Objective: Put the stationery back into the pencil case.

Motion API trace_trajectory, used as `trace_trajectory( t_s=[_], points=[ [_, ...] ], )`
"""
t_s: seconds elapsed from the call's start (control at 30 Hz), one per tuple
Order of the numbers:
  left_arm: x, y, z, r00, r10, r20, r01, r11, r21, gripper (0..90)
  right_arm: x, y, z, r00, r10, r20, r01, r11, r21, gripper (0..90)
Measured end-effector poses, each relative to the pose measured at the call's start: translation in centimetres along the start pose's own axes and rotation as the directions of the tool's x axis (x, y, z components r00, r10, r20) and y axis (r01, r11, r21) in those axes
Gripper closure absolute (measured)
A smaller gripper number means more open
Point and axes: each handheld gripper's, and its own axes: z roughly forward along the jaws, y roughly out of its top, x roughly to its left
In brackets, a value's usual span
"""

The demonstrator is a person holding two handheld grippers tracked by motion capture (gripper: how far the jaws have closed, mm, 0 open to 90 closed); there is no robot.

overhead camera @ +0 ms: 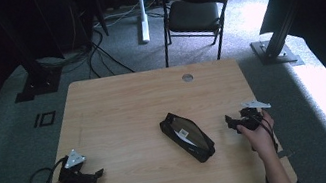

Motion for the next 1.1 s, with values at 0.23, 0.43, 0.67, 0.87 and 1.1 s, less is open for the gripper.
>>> trace_trajectory(
  t_s=[0.23, 0.43, 0.67, 0.87, 1.1],
  points=[
    [0.0, 0.0, 0.0, 1.0, 0.0, 0.0, 0.0, 1.0, 0.0, 1.6, -1.6, -1.9, -0.6, 0.9947, 0.066, 0.078, -0.071, 0.995, 0.065, 18.4],
    [0.0, 0.0, 0.0, 1.0, 0.0, 0.0, 0.0, 1.0, 0.0, 1.6, -2.4, -3.3, -1.4, 0.991, 0.081, 0.107, -0.092, 0.991, 0.101, 17.4],
    [0.0, 0.0, 0.0, 1.0, 0.001, 0.0, -0.001, 1.0, 0.0, 1.6, -2.3, -4.8, -2.2, 0.9919, 0.058, 0.113, -0.069, 0.993, 0.099, 14.0],
    [0.0, 0.0, 0.0, 1.0, 0.0, 0.0, 0.0, 1.0, -0.001, 1.7, -2.4, -5.9, -2.7, 0.9862, 0.059, 0.155, -0.073, 0.993, 0.09, 13.8],
    [0.0, 0.0, 0.0, 1.0, 0.0, 0.0, 0.0, 1.0, -0.001, 1.6, -2.3, -6.4, -2.7, 0.9852, 0.062, 0.16, -0.071, 0.996, 0.054, 11.8]
  ],
)
